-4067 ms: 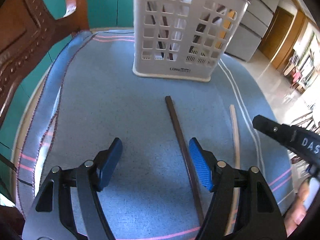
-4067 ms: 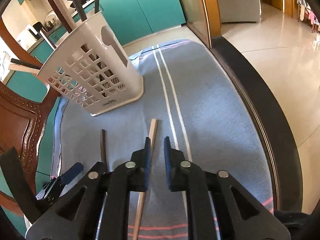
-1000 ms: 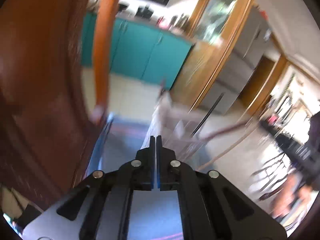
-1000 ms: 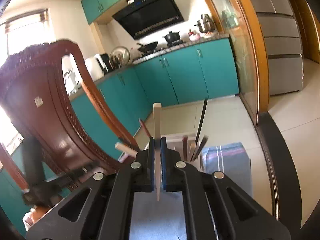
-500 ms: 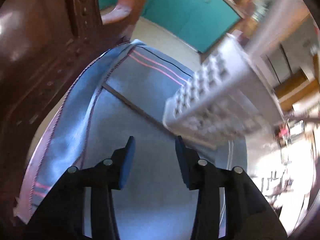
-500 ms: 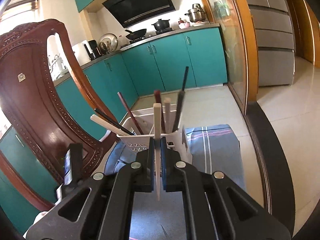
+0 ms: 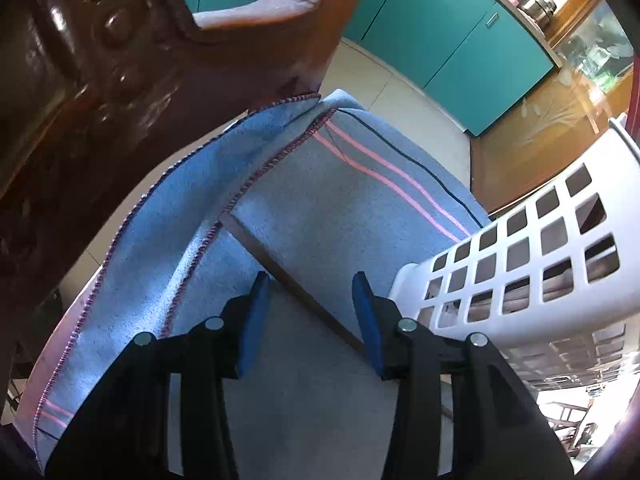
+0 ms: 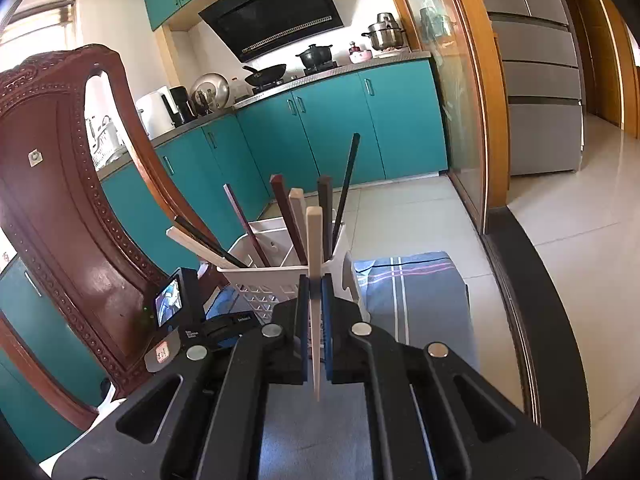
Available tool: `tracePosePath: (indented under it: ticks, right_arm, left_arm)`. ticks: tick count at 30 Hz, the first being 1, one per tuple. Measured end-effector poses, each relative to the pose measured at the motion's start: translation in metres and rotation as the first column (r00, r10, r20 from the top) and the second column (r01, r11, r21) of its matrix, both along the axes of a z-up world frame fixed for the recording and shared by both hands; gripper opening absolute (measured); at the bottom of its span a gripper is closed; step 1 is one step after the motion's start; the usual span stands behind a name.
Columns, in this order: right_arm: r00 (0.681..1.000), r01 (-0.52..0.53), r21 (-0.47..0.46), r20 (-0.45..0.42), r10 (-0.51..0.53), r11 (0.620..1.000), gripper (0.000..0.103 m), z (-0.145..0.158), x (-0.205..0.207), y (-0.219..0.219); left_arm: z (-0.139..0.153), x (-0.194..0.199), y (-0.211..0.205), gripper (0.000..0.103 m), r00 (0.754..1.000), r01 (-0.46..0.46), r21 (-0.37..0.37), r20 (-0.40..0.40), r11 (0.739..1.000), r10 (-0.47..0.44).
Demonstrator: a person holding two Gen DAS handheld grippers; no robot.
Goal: Organize utensils
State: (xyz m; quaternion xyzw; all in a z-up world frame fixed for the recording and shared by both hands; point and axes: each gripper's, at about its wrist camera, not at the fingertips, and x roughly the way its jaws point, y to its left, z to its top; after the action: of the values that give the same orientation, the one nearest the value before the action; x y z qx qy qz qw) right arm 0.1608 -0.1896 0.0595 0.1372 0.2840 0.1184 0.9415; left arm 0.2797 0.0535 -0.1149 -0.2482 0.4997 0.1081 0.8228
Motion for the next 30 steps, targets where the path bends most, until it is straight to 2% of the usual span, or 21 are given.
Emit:
tracePosePath:
  ticks: [1, 2, 5, 8, 11, 14, 18, 20, 24, 27, 28, 29, 30]
  right_arm:
    - [1.000, -0.002, 0.001, 0.003, 0.002, 1.000, 0.006, 0.000, 0.000, 0.000]
    - [1.000, -0.005, -0.002, 0.007, 0.005, 1.000, 0.006, 0.000, 0.000, 0.001]
    - [1.000, -0.001, -0.007, 0.012, 0.001, 1.000, 0.006, -0.002, -0.001, 0.001]
    - [1.000, 0.007, 0.000, 0.019, -0.007, 1.000, 0.006, -0.001, -0.002, -0.003]
    - [0.999, 0.017, 0.008, 0.027, -0.017, 1.000, 0.006, 0.001, -0.004, -0.008]
    - [0.999, 0.009, 0.022, 0.043, -0.009, 1.000, 0.006, 0.005, -0.008, -0.010]
    - [0.997, -0.025, 0.038, 0.076, 0.022, 0.999, 0.006, 0.014, -0.018, -0.010]
    - [0.994, -0.048, 0.053, 0.098, 0.042, 0.997, 0.006, 0.023, -0.024, -0.010]
    - [0.985, -0.054, 0.058, 0.167, 0.044, 0.997, 0.006, 0.051, -0.036, -0.010]
    - [0.974, -0.055, 0.072, 0.222, 0.038, 0.996, 0.006, 0.075, -0.035, -0.012]
    - [0.971, -0.055, 0.085, 0.237, 0.034, 0.995, 0.006, 0.082, -0.032, -0.013]
    - [0.967, -0.052, 0.100, 0.253, 0.025, 0.994, 0.006, 0.090, -0.028, -0.014]
    - [0.964, -0.047, 0.110, 0.266, 0.016, 0.993, 0.006, 0.095, -0.026, -0.015]
  left_arm:
    - [0.001, 0.001, -0.002, 0.035, 1.000, 0.010, 0.028, -0.008, 1.000, -0.010]
    - [0.001, 0.001, -0.003, 0.026, 1.000, 0.023, 0.044, -0.011, 0.999, -0.023]
    - [0.005, -0.002, -0.004, 0.017, 0.999, 0.054, 0.038, -0.007, 0.998, -0.054]
    - [0.012, -0.015, 0.003, 0.007, 0.995, 0.099, -0.051, 0.018, 0.994, -0.098]
    - [0.034, -0.036, -0.002, 0.007, 0.987, 0.144, -0.028, 0.069, 0.989, -0.142]
    - [0.066, -0.057, -0.008, 0.007, 0.972, 0.195, -0.039, 0.145, 0.980, -0.187]
    - [0.118, -0.091, -0.013, 0.007, 0.937, 0.233, 0.009, 0.267, 0.972, -0.227]
    - [0.146, -0.108, -0.015, 0.007, 0.910, 0.254, 0.023, 0.334, 0.967, -0.247]
    - [0.219, -0.149, -0.015, 0.007, 0.815, 0.291, 0.053, 0.510, 0.955, -0.276]
    - [0.272, -0.169, -0.012, 0.007, 0.709, 0.295, 0.060, 0.656, 0.954, -0.260]
    - [0.287, -0.172, -0.011, 0.007, 0.676, 0.265, 0.084, 0.695, 0.961, -0.247]
    - [0.297, -0.177, -0.013, 0.007, 0.659, 0.231, 0.110, 0.713, 0.967, -0.239]
    - [0.306, -0.174, -0.014, 0.006, 0.628, 0.184, 0.142, 0.744, 0.972, -0.228]
